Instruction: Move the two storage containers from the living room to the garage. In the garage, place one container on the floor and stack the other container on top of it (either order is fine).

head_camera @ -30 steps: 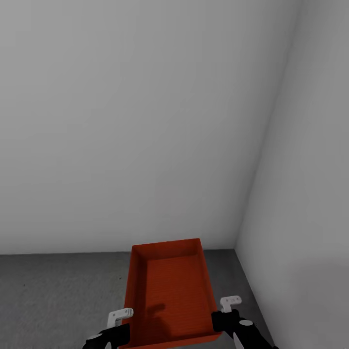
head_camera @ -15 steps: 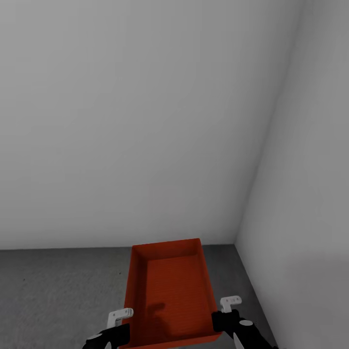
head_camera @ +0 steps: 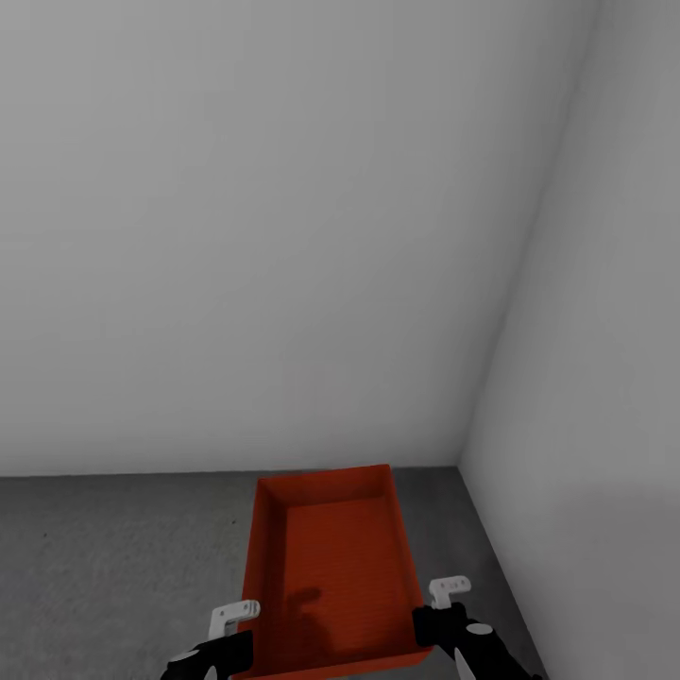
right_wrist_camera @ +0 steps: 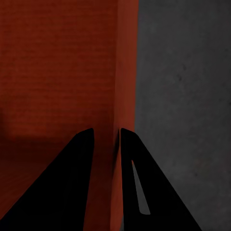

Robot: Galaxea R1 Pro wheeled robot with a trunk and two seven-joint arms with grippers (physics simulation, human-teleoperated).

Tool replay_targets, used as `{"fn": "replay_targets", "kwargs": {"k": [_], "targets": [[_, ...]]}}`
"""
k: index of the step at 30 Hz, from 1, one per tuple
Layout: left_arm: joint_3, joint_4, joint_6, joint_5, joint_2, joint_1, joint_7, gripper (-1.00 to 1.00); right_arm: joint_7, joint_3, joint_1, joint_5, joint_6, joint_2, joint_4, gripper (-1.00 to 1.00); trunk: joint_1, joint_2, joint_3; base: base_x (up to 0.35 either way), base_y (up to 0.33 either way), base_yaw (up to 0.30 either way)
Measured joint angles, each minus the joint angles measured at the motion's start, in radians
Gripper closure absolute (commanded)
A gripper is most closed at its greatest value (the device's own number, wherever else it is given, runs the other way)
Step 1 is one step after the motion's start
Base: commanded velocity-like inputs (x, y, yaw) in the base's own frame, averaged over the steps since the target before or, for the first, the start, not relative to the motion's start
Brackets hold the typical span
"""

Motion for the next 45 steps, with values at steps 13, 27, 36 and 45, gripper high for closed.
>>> {"fn": "replay_targets", "kwargs": {"k": [13, 27, 36, 45], "targets": [[0.000, 0.000, 0.001, -0.001, 0.001, 0.000, -0.001, 1.00, -0.001, 0.000, 0.001, -0.001, 0.000, 0.000, 0.000, 1.00, 0.050, -0.091, -0.062, 0.000, 0.000, 0.000], [0.000, 0.000, 0.001, -0.001, -0.001, 0.000, 0.000, 1.00, 0.001, -0.001, 0.001, 0.000, 0.000, 0.000, 0.000, 1.00, 0.104, -0.189, -0.128, 0.000, 0.000, 0.000], [0.000, 0.000, 0.000, -0.001, -0.001, 0.000, 0.001, 1.00, 0.001, -0.001, 0.000, 0.000, 0.000, -0.001, 0.000, 1.00, 0.138, -0.252, -0.170, 0.000, 0.000, 0.000], [0.000, 0.000, 0.000, -0.001, -0.001, 0.000, 0.001, 1.00, 0.002, -0.001, 0.000, 0.000, 0.000, -0.001, 0.000, 1.00, 0.173, -0.315, -0.213, 0.000, 0.000, 0.000]]}}
